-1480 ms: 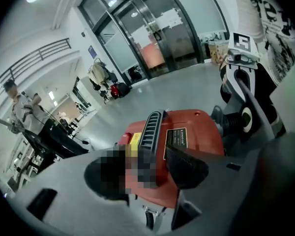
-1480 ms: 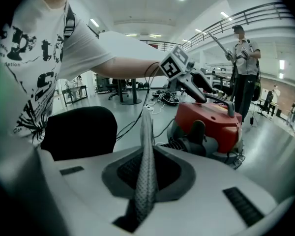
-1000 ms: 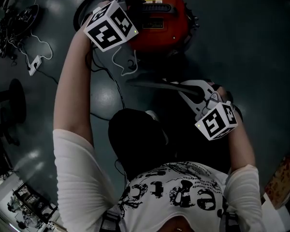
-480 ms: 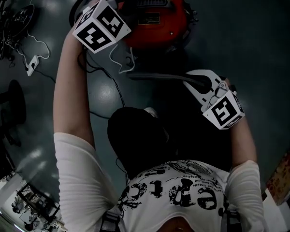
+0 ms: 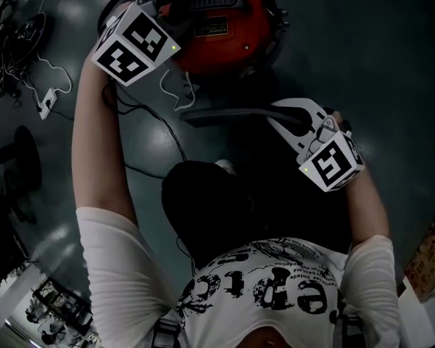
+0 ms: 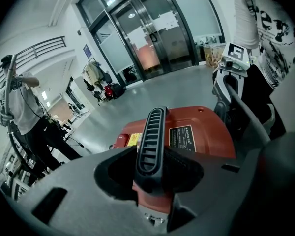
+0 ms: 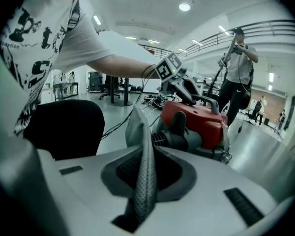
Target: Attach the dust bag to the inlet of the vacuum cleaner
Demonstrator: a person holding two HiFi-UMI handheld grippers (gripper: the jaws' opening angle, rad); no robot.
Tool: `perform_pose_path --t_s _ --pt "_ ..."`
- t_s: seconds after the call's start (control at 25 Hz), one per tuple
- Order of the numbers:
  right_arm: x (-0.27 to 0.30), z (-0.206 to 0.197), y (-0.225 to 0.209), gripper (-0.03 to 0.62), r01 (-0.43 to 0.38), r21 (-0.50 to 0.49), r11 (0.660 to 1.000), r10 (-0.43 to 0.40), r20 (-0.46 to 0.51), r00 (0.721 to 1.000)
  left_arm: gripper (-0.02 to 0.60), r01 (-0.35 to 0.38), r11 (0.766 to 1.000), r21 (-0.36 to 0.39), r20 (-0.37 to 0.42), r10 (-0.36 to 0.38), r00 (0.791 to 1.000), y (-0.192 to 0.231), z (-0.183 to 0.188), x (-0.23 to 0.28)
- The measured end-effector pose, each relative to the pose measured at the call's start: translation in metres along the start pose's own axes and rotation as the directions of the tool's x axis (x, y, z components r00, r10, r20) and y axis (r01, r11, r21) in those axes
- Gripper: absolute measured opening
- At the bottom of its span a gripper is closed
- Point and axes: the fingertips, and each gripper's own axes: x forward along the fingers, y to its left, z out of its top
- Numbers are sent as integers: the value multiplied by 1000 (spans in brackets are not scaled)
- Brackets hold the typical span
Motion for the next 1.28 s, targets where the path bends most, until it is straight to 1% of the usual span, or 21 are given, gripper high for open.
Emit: perform_pose_path --t_s 0.12,0.32,0.44,0.52,0.64,0.76,0.92,1.0,1.12,1.28 --pt "-1 -4 -5 34 30 12 999 -30 6 1000 143 11 1000 3 -24 -11 1000 -1 0 0" --pt "7 5 -7 41 44 -10 999 -45 -8 999 143 1 1000 -2 -39 -1 999 0 0 0" --pt "7 2 -8 41 50 -19 999 -50 -16 999 143 1 1000 2 -52 -1 999 0 -1 -1" --pt "2 -4 -9 41 55 -5 998 -55 -18 998 142 8 1000 8 -53 -8 999 -1 -1 0" --pt "0 -9 -12 41 100 -2 995 -100 -22 995 141 19 1000 18 -58 -18 998 -2 0 0" --pt "5 -4 -17 46 150 -3 989 -150 -18 989 138 7 1000 22 -65 -6 998 -1 0 -1" --pt "8 0 -20 46 178 -21 984 -178 -28 984 138 -5 1000 22 -65 7 998 -1 0 -1" --pt "7 -2 -22 44 189 8 982 -188 -34 981 138 -10 1000 21 -61 11 998 0 0 -1" --pt "4 -9 -23 44 191 102 976 -188 -30 982 138 -4 1000 17 -54 5 999 -2 -1 -1" --pt "6 -8 -26 45 185 132 974 -184 -21 983 138 -6 1000 16 -46 7 999 0 0 -1"
